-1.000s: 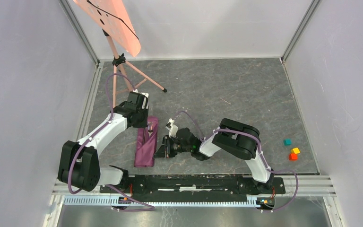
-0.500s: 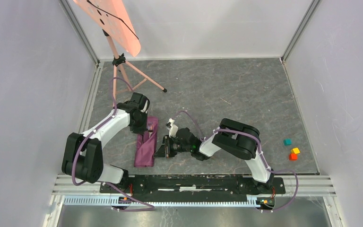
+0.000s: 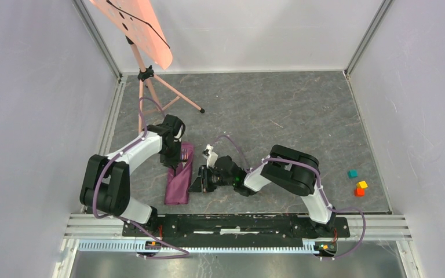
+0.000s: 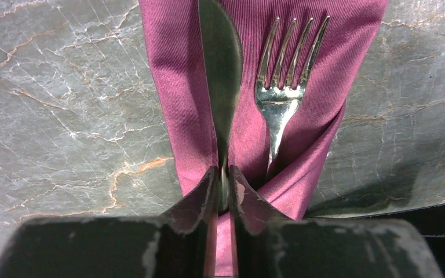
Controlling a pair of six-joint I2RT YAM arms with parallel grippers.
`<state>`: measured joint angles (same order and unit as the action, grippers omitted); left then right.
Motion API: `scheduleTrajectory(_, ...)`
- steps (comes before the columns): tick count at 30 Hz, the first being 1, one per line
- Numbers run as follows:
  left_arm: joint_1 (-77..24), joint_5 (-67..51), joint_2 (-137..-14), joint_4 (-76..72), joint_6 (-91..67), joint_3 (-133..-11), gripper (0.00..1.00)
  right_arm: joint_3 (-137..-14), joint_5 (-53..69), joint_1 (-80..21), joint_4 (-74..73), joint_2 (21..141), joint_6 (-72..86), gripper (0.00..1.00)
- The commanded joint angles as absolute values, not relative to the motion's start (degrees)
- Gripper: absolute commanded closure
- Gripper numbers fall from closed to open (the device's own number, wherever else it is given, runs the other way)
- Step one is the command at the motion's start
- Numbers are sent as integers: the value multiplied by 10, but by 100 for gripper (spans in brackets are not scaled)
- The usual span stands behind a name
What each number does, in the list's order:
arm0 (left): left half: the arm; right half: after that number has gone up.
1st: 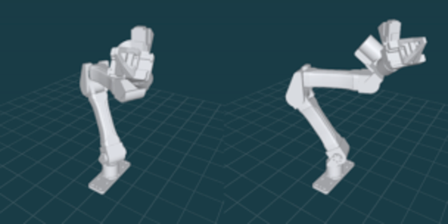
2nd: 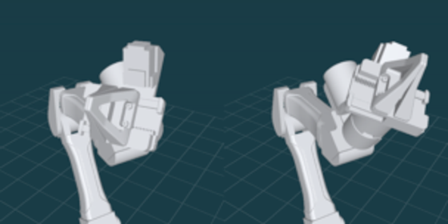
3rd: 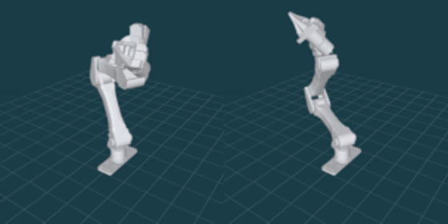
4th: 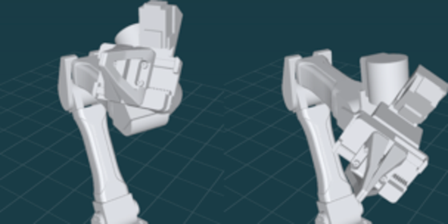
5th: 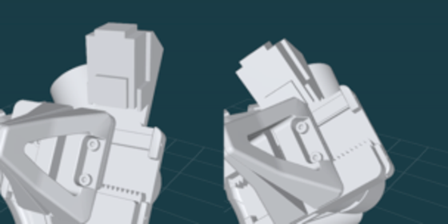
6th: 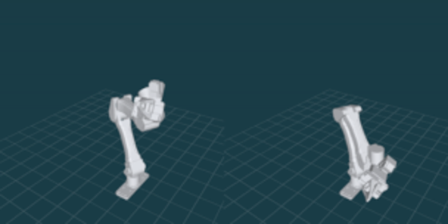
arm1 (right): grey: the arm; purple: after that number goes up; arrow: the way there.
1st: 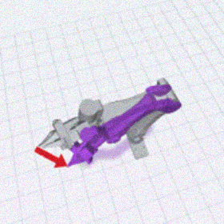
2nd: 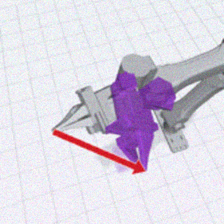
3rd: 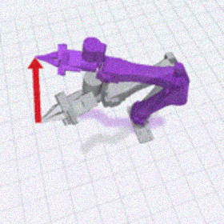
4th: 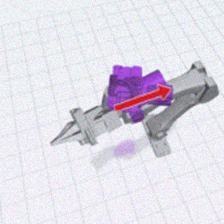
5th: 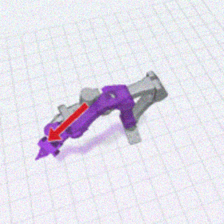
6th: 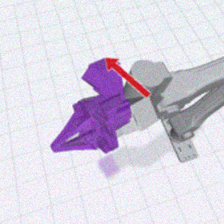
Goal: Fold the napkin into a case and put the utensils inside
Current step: Insert the knife into the folded napkin.
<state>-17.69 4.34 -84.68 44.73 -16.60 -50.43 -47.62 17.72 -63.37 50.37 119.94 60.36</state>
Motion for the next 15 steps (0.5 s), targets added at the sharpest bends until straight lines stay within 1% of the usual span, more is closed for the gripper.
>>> scheduleTrajectory(1, -173, 36, -832, 457, -184, -538, 78, -490, 152, -635, 469, 1159, 562, 68)
scheduleTrajectory(2, -173, 37, -826, 462, -184, -543, 73, -489, 149, -634, 457, 1146, 553, 65)
scheduleTrajectory(7, -173, 24, -751, 487, -178, -566, 59, -468, 110, -620, 342, 1042, 479, 50)
scheduleTrajectory(8, -173, 18, -732, 494, -178, -570, 56, -459, 98, -615, 309, 1017, 459, 46)
scheduleTrajectory(10, -173, -14, -682, 503, -173, -579, 54, -441, 69, -599, 238, 947, 402, 42)
scheduleTrajectory(13, -173, -94, -577, 484, -162, -581, 50, -418, -23, -577, 105, 824, 291, 29)
scheduleTrajectory(14, -173, -122, -538, 466, -162, -580, 48, -416, -66, -573, 56, 787, 253, 24)
scheduleTrajectory(15, -173, -148, -496, 444, -163, -580, 43, -418, -104, -568, 19, 745, 222, 20)
